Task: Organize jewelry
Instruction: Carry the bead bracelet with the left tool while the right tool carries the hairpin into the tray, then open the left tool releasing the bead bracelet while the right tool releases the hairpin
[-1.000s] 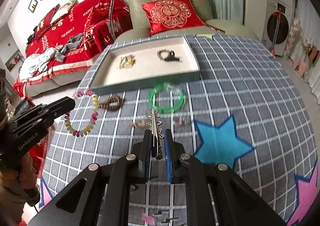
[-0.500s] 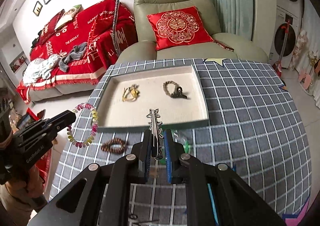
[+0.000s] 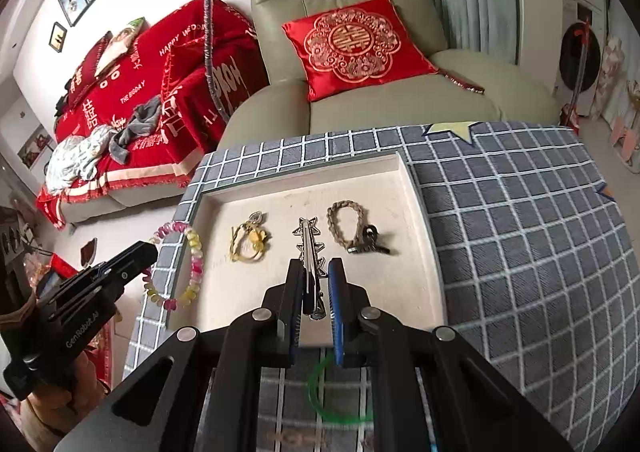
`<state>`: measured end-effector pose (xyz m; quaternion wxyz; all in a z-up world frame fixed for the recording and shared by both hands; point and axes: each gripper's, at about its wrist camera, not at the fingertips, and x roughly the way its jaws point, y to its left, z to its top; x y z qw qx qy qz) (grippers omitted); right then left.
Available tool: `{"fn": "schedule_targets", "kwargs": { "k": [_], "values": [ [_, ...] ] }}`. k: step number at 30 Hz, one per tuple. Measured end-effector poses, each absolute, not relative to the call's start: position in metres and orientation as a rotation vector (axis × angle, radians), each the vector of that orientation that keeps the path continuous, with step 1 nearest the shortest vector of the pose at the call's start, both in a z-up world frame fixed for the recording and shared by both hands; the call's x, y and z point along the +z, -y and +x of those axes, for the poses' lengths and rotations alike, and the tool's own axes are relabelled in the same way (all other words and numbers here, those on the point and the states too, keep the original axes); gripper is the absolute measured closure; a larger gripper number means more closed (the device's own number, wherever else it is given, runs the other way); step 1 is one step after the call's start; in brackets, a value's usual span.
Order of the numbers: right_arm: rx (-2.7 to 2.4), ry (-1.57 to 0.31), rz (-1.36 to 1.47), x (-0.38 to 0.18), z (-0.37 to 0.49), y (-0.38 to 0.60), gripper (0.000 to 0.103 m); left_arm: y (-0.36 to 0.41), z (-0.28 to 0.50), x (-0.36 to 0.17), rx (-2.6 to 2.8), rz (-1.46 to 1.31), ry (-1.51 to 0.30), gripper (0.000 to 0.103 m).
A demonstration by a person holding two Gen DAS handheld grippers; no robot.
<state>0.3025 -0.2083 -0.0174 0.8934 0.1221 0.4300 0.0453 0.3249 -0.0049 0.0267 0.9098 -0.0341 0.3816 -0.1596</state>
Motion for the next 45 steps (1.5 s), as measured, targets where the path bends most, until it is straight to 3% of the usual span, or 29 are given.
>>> {"fn": "schedule_targets", "kwargs": {
  "k": [18,38,39,41,42,43,45],
  "values": [
    [0.083,-1.036,0.280,-0.113,0.365,0.203,0.089,0.036,0.373,-0.053,-0.256,0.061,-0.980,0.079],
    [0.009,-1.008,0.268,-0.113,0.374,0.215,0.088,0.047,0.382,-0.060,-0.190,0.166,-0.943,0.079],
    [0.013,-1.010,0.275,-0.113,0.374,0.216,0.087,0.047,0.382,-0.059,-0.190,0.163,-0.942,0.079],
    [0.028,-1.008,0.295,-0.112,0.372,0.217,0.070,0.047,0.381,-0.059,-0.188,0.164,-0.938,0.079],
    [0.030,-1.002,0.301,-0.111,0.371,0.218,0.046,0.047,0.380,-0.059,-0.187,0.166,-0.935,0.079],
    [0.031,-0.984,0.309,-0.108,0.369,0.218,0.035,0.047,0.379,-0.058,-0.187,0.168,-0.929,0.079],
    [0.040,-0.954,0.320,-0.101,0.364,0.219,0.035,0.047,0.377,-0.057,-0.189,0.166,-0.917,0.079]
  ]
}}
